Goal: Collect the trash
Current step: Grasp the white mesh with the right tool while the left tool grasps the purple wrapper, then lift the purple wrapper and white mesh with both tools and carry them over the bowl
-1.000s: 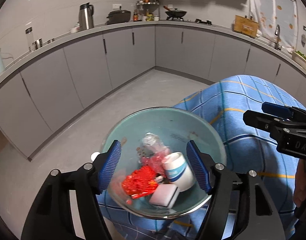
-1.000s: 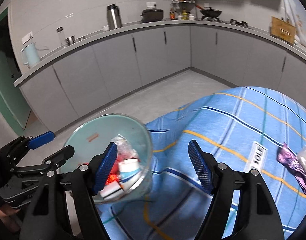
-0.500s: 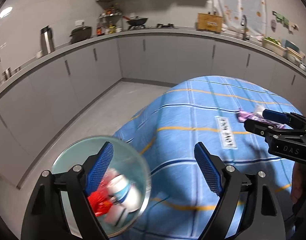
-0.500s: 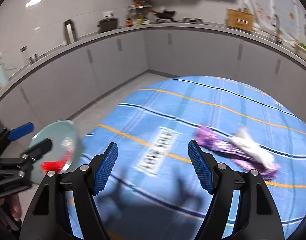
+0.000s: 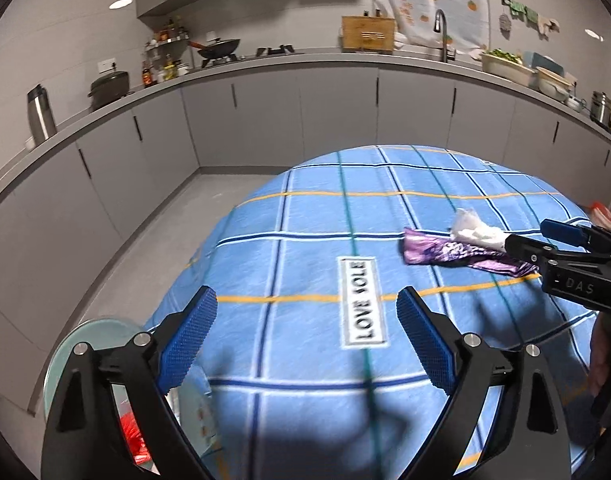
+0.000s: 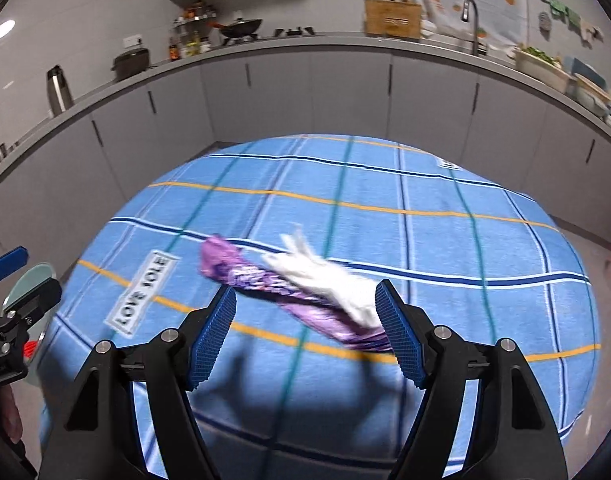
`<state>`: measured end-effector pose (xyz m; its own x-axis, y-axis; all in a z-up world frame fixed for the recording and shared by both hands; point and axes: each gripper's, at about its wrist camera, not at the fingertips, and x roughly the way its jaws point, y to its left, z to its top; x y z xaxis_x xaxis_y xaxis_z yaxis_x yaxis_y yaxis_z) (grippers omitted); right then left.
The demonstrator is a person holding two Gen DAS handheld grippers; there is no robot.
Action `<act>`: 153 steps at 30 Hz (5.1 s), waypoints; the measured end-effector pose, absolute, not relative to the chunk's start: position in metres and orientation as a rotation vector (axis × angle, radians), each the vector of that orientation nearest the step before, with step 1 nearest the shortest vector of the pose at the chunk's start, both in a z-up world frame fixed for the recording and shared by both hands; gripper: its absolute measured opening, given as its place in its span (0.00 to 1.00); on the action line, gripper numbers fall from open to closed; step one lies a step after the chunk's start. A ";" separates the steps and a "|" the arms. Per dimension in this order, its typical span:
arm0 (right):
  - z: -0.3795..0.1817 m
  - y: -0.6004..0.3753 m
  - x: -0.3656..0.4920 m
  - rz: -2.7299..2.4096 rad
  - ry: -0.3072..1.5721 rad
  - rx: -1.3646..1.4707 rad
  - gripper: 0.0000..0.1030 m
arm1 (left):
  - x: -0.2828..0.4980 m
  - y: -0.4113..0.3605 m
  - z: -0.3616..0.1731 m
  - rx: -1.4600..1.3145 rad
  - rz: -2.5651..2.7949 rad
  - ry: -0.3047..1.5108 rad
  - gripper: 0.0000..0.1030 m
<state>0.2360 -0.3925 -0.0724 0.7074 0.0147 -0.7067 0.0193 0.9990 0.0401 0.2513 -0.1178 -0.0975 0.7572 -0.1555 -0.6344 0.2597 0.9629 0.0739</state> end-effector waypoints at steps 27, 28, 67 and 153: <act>-0.074 -0.454 0.228 -0.088 0.782 0.122 0.09 | 0.276 -0.216 -0.112 0.223 -0.338 0.711 0.88; -0.072 -0.455 0.224 -0.117 0.769 0.099 0.09 | 0.279 -0.222 -0.114 0.222 -0.338 0.721 0.88; -0.069 -0.461 0.181 -0.140 0.717 0.092 0.09 | 0.282 -0.257 -0.142 0.211 -0.397 0.883 0.14; -0.036 -0.081 0.218 0.558 0.729 -0.103 0.09 | 0.206 0.134 -0.092 -0.117 0.134 0.757 0.14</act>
